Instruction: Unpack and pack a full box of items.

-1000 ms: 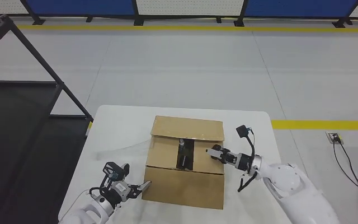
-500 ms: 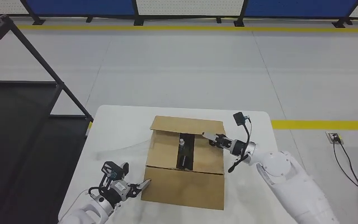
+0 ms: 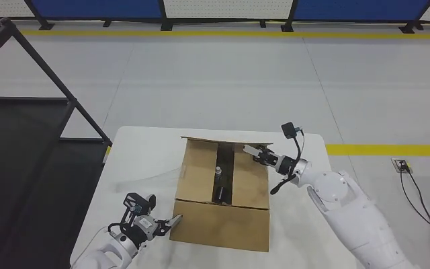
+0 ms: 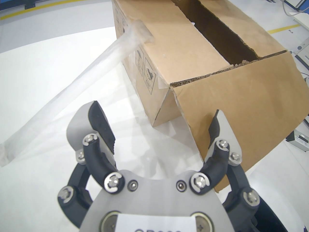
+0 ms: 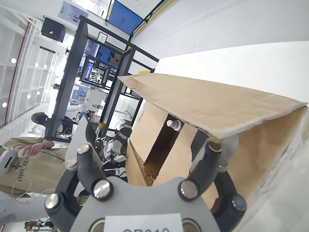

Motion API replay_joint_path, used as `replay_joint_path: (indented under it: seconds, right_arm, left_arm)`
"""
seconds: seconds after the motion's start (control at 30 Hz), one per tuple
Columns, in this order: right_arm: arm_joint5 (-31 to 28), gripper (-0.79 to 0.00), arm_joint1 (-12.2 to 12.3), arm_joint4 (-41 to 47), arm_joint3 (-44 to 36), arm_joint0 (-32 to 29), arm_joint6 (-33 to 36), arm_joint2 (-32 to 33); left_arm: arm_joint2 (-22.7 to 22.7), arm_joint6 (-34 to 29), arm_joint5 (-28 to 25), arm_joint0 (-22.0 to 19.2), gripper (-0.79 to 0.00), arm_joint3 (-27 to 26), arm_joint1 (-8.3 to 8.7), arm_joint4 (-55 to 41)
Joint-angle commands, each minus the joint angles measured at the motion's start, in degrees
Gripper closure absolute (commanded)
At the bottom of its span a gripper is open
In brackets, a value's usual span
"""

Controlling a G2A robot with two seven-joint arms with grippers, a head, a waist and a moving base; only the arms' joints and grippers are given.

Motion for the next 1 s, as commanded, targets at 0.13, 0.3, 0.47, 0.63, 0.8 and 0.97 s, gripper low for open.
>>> replay_joint_path:
  seconds: [0.13, 0.3, 0.47, 0.63, 0.8, 0.97]
  right_arm:
    - [0.25, -0.785, -0.02, -0.12, -0.03, -0.2, 0.07, -0.18]
    - [5.54, -0.785, -1.65, -1.94, 1.4, 1.97, -3.41, -3.51]
    - [7.14, -0.785, -3.72, -1.92, 6.36, 5.89, -9.29, -5.86]
    - [11.09, -0.785, -5.95, -4.55, 11.54, 9.52, -18.05, -8.28]
    - [14.54, -0.785, -8.69, -7.6, 16.43, 13.24, -22.34, -12.38]
    - [15.04, -0.785, -11.29, -7.56, 22.36, 16.19, -23.16, -14.94]
  left_arm:
    - [0.03, 0.06, 0.1, 0.02, -0.785, -0.05, -0.01, 0.06]
    - [1.27, 0.05, 0.55, 0.21, -0.785, -1.16, -0.04, 1.29]
    - [1.69, 0.07, 0.88, 0.61, -0.785, -1.42, 0.0, 2.26]
    - [1.97, 0.53, 2.0, 1.23, -0.785, -1.45, -0.03, 2.62]
    - [2.21, 0.95, 2.65, 1.96, -0.785, -1.76, -0.02, 3.04]
    - [2.36, 1.32, 3.18, 2.52, -0.785, -2.03, -0.03, 3.21]
